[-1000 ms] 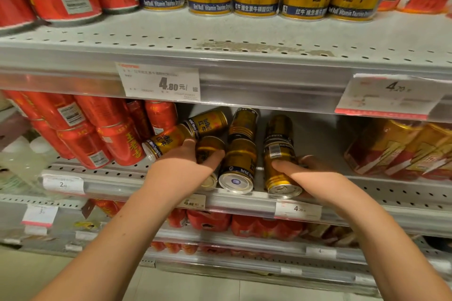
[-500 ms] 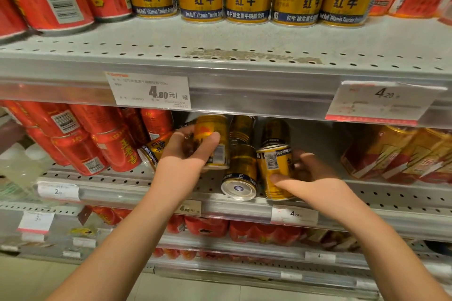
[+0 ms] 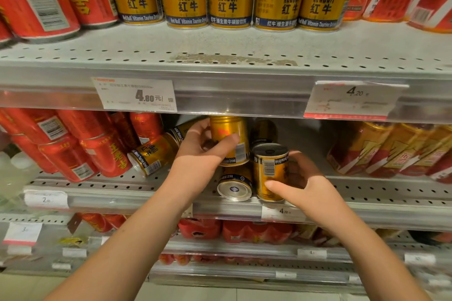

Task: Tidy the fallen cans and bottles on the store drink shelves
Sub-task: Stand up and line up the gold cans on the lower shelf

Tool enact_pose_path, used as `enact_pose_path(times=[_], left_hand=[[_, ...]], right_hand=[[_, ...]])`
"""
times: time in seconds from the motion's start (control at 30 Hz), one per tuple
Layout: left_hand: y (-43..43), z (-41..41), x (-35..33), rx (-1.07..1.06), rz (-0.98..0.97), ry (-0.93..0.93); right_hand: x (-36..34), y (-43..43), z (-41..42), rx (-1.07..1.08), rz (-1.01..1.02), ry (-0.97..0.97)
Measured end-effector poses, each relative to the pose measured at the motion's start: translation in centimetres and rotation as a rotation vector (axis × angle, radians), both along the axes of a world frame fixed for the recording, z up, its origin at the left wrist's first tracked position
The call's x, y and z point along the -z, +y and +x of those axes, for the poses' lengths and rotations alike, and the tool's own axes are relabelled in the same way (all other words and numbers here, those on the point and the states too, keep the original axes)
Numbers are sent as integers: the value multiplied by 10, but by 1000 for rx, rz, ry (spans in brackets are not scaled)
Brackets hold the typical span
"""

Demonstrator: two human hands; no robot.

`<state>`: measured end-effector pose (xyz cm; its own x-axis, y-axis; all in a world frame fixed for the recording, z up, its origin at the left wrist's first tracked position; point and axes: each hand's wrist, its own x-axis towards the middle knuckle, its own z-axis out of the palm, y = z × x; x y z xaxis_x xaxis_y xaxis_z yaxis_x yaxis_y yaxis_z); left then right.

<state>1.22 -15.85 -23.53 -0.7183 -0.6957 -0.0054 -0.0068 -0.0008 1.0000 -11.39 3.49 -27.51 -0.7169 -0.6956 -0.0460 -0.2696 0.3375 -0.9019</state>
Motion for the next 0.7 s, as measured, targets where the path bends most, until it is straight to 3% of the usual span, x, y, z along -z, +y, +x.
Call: enact_pose_path(times=[0.43,0.7], left_hand=[[3,-3,9,84,-154,-18],[15,-24,-3,137,-244,-40]], right_hand=[[-30,27,2,63,37,249],[-50,32,-8,96,250,461]])
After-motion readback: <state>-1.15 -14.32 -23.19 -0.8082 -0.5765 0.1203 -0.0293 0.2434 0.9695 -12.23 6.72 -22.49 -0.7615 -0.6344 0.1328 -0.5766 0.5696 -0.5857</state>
